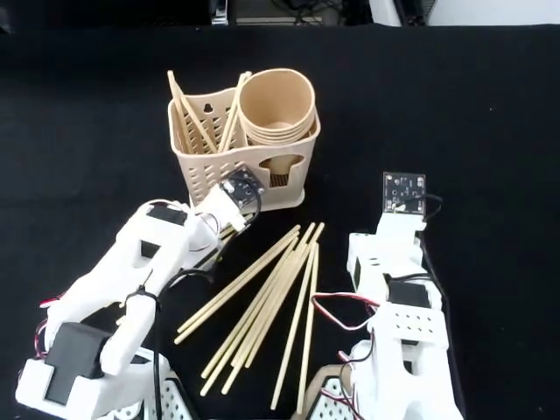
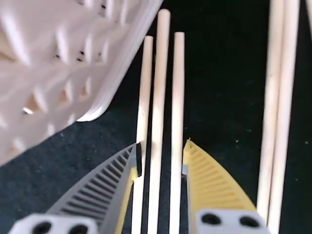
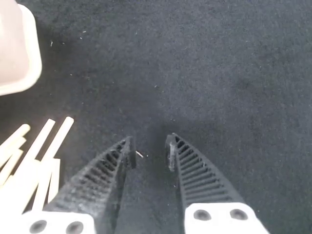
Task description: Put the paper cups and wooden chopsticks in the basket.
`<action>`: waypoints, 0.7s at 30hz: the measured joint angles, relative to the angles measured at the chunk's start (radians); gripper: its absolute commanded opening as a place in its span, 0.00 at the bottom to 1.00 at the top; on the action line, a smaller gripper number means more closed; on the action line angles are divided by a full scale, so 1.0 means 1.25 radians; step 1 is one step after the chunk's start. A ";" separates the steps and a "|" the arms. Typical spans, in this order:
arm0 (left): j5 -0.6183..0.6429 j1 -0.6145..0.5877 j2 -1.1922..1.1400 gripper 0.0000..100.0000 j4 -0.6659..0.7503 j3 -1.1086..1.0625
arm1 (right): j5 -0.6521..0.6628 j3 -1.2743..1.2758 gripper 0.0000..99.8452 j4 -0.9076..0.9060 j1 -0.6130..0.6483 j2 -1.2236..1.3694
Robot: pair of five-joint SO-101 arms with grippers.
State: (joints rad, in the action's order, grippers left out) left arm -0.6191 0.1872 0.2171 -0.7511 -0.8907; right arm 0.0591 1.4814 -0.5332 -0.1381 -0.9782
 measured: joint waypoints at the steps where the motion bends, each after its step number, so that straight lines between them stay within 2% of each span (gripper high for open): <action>1: 0.000 0.000 0.001 0.16 0.004 -0.006 | 0.000 0.000 0.12 0.000 0.000 0.000; 9: 0.002 0.017 0.012 0.16 0.001 -0.029 | 0.000 0.000 0.12 0.000 0.000 0.000; 14: 0.004 0.076 0.016 0.03 -0.045 -0.031 | 0.000 0.000 0.12 0.000 0.000 0.000; 21: 0.004 0.110 0.022 0.03 -0.060 -0.043 | 0.000 0.000 0.12 0.000 0.000 0.000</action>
State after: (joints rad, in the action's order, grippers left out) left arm -0.6145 0.3253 0.2447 -0.8263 -0.9444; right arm 0.0591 1.4814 -0.5332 -0.1381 -0.9782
